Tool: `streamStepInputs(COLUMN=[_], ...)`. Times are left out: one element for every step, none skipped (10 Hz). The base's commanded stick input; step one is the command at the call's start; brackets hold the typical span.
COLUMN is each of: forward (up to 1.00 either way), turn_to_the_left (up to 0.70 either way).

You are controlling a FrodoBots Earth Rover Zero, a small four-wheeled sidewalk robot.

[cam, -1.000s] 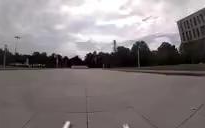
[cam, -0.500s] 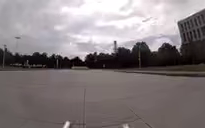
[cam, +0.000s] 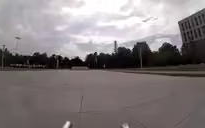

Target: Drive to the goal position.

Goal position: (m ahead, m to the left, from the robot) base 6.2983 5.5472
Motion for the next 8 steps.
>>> streamStepInputs(forward=[0.70, 0.70, 0.70, 0.70, 0.70, 0.70, 0.70, 0.70], turn_to_the_left=[0.03, 0.04, 0.24, 0.27, 0.15, 0.05, 0.01, 0.00])
